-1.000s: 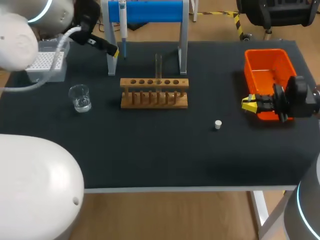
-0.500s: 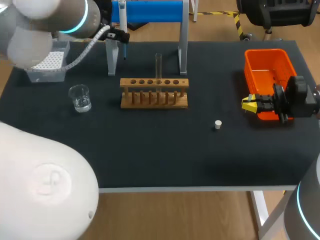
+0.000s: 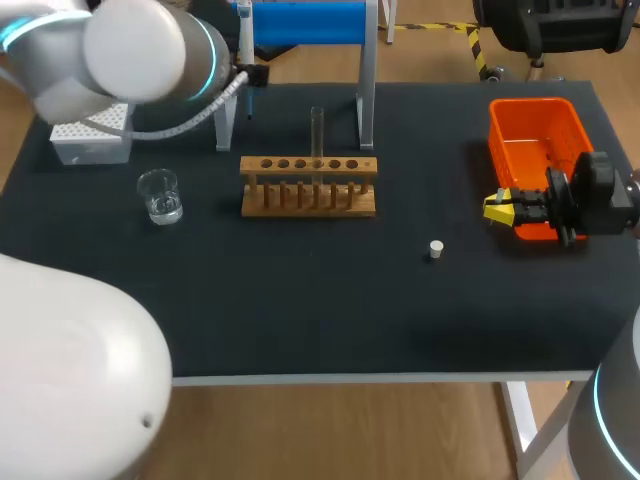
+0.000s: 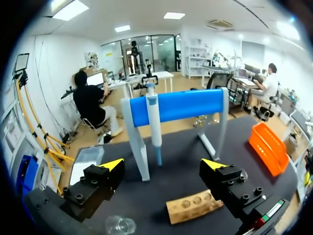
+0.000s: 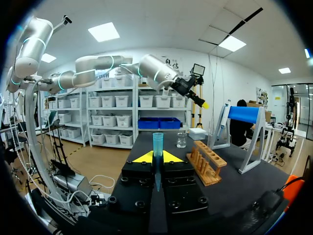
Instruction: Invert the test tube, pick up the pipette, mount the tip to pipette, aspirate from beaker and dispense into the tube, eject the tip, return the pipette, and cap with the stopper.
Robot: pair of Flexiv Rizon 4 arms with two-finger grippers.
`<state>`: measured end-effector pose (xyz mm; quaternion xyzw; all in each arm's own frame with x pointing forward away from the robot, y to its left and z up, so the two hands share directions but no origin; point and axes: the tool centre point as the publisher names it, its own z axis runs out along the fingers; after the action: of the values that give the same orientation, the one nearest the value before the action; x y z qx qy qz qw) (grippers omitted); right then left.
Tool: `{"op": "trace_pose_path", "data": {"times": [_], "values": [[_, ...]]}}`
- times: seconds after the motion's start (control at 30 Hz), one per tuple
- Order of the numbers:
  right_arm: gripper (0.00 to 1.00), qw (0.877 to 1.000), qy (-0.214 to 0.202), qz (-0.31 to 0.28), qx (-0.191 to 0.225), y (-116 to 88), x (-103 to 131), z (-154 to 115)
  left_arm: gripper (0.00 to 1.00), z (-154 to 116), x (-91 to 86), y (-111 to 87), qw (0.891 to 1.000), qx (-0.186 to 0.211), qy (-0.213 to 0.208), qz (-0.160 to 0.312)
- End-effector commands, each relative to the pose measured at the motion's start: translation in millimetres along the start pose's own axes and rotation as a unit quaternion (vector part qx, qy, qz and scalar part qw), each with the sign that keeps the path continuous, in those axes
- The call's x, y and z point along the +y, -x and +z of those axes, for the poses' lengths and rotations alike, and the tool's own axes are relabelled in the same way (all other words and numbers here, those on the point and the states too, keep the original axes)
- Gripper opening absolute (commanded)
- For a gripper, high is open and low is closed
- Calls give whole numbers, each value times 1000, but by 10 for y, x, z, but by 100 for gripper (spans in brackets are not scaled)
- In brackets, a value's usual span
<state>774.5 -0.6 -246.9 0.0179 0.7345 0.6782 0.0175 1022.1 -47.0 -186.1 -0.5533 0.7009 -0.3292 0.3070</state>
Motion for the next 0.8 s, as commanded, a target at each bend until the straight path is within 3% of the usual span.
{"op": "trace_pose_path", "data": {"times": [0.03,0.8], "values": [[0,1000,0,0,0,-8,2,-5,100,202,-41,-61,1000,-4,-18,-4],[0,1000,0,0,0,-8,2,-5,100,639,-329,-57,998,-10,-64,-7]]}}
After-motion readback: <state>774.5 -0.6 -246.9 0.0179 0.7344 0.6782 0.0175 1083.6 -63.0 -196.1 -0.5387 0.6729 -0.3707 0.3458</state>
